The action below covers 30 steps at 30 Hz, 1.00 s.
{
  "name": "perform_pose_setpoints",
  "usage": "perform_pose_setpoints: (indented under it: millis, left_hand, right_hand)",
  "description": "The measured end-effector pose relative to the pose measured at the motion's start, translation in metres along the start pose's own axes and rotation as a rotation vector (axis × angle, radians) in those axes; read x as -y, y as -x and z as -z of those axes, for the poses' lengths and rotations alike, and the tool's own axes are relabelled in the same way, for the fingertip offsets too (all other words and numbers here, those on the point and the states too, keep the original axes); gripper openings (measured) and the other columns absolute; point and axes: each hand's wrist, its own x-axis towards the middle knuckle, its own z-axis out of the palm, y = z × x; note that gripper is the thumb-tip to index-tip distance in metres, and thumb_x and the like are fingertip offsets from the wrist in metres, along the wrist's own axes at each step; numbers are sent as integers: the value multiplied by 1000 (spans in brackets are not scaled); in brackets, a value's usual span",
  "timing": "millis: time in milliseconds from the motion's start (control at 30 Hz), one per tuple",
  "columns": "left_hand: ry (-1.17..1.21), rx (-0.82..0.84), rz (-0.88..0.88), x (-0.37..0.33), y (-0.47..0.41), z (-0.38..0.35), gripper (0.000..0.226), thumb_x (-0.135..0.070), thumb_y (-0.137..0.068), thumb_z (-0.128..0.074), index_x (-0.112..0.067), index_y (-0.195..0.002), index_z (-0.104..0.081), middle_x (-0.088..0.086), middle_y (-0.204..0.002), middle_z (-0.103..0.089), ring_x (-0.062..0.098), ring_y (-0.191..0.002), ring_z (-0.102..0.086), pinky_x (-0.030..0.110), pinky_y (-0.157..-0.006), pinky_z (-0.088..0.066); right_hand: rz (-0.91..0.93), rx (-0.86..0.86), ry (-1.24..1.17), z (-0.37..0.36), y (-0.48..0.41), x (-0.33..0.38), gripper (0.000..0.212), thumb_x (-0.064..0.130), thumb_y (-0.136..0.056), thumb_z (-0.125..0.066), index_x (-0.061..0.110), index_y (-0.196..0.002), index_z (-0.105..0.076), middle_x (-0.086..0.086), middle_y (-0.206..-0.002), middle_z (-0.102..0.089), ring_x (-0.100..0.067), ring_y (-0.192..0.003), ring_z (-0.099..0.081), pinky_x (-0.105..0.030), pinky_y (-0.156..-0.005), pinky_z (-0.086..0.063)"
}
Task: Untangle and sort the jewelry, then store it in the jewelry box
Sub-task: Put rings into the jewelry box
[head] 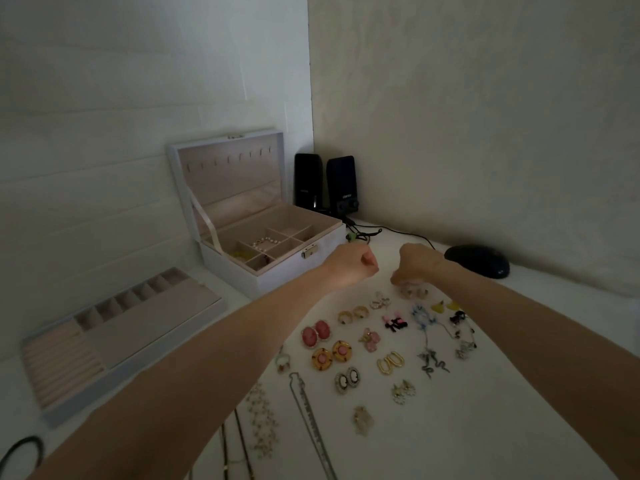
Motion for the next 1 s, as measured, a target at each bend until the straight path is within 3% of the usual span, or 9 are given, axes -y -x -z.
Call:
perform_pose_setpoints:
  millis: [200, 300, 367, 600, 767, 900, 1000]
  left_hand:
    - [22, -23, 21, 7, 1, 3, 19, -15, -93, -56, -4, -106, -64, 7, -113, -64, 20, -104, -59, 24, -83, -45]
    - [34, -36, 22, 9, 1, 6, 18, -14, -92, -57, -4, -105, -64, 8, -113, -64, 19, -102, -59, 25, -83, -45]
    - [61, -42, 36, 10, 0, 7, 18, -14, -91, -59, -6, -107, -63, 7, -114, -63, 15, -97, -57, 21, -79, -42]
    - [119, 51, 75, 7, -2, 3, 63, -6, -83, -68, -6, -137, -35, 10, -132, -52, 22, -121, -48, 25, -92, -40]
    - [68, 104, 91, 5, -6, -11, 80, -20, -78, -76, -8, -141, -27, 7, -127, -55, 21, -117, -53, 27, -91, -41]
    - [102, 103, 121, 8, -12, -18, 68, -24, -81, -73, -10, -136, -35, 6, -117, -61, 20, -108, -57, 26, -84, -43]
    - [-48, 92, 99, 11, -17, -20, 45, -22, -86, -65, -10, -125, -46, 5, -113, -65, 22, -107, -58, 34, -90, -46]
  right_hand:
    - [-5, 66, -260, 3, -7, -4, 26, 27, -82, -66, 9, -67, -56, -2, -66, -57, -12, -57, -50, -22, -51, -40]
    - [51, 63, -501, 7, -7, -7, 18, 18, -84, -68, 5, -73, -63, -7, -70, -66, -16, -63, -56, -25, -65, -46]
    - [77, 67, -590, 9, -4, -7, 15, 14, -84, -67, 7, -74, -59, -7, -72, -65, -16, -65, -55, -25, -66, -45]
    - [89, 117, -772, 13, -2, 4, 8, 7, -89, -58, 9, -82, -57, -6, -78, -64, -14, -69, -61, -24, -68, -49]
    - [117, 128, -750, 12, 0, 10, 9, 4, -87, -59, 9, -80, -56, -4, -72, -65, -12, -63, -62, -19, -61, -47]
    - [139, 110, -740, 10, 1, 7, 6, 3, -86, -61, 8, -84, -58, -5, -73, -65, -10, -63, -59, -18, -60, -46]
    - [182, 92, -757, 12, 1, 4, 11, 1, -86, -61, 10, -78, -59, -5, -70, -63, -11, -60, -58, -16, -55, -45]
